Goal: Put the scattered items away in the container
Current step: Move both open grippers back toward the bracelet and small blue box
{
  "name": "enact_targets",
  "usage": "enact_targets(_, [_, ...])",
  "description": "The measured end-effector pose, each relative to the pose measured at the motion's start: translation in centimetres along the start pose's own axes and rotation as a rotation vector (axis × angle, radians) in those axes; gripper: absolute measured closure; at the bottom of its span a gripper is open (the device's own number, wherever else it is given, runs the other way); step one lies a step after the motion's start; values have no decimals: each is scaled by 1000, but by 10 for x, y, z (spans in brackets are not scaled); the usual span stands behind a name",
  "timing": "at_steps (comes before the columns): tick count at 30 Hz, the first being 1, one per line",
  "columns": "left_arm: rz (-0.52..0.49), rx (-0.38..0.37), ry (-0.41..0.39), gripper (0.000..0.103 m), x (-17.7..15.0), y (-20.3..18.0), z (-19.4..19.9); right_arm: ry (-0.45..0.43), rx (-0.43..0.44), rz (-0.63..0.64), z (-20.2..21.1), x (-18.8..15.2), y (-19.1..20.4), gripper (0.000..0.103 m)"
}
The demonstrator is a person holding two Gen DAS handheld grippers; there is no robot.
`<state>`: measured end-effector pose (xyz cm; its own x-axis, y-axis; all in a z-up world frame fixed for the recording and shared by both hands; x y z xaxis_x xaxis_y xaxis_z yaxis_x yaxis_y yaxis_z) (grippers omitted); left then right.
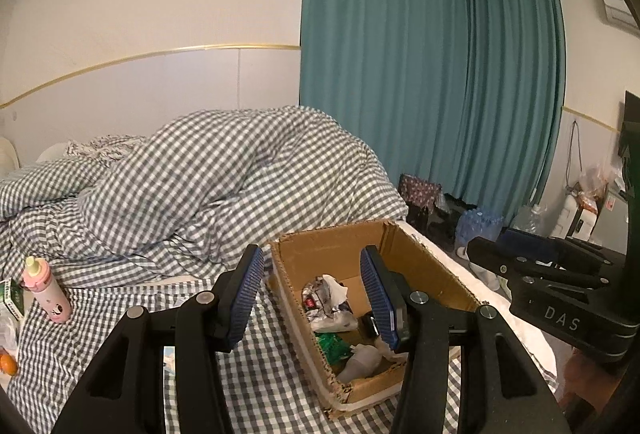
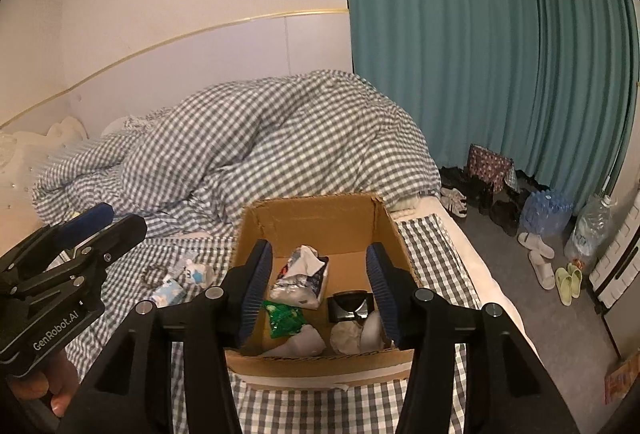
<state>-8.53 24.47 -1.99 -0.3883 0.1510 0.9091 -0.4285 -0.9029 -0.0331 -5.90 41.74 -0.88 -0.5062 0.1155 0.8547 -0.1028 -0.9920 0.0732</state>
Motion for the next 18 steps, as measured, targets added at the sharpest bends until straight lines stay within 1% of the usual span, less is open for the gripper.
enact_targets(3, [1, 13, -12, 47, 0, 9, 13, -12, 3, 5, 7, 2, 11, 50])
enact_targets(5, [5, 22, -19, 44, 1, 16, 19, -22, 7, 6, 13, 3, 19, 47])
enact_targets(7, [10, 33, -25, 42, 1, 25, 27, -29, 13, 8, 17, 4, 28, 41])
enact_targets(8, [12, 40, -27, 39, 0, 29, 31, -31, 15, 10, 19, 4, 31, 38])
enact_targets(9, [15, 49, -32, 38, 0, 34, 35, -35, 18, 12, 21, 4, 35, 32])
enact_targets(10, [18, 55, -35, 34, 0, 38, 38, -41, 21, 14, 22, 4, 39, 29])
enact_targets(12, [31, 63, -42, 29, -1, 47, 44, -47, 30, 23, 26, 3, 50, 28])
enact_targets(14, [46, 72, -49, 20, -2, 57, 50, -48, 38, 32, 27, 3, 59, 21])
enact_targets(18, [72, 100, -66, 10, -3, 80, 62, -59, 52, 43, 32, 3, 73, 16])
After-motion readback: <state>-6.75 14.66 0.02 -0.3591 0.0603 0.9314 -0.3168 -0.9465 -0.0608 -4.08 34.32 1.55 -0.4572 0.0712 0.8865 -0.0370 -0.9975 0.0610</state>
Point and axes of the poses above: each gripper's, at about its wrist camera, not at the fingertips, and z roughly against the way its jaws point, y to its left, x to its top, the point moved 8 cm from there along -z, roughly the way its jaws point, and after that the axes turned 1 degree about -z, right-handed, at the moved point
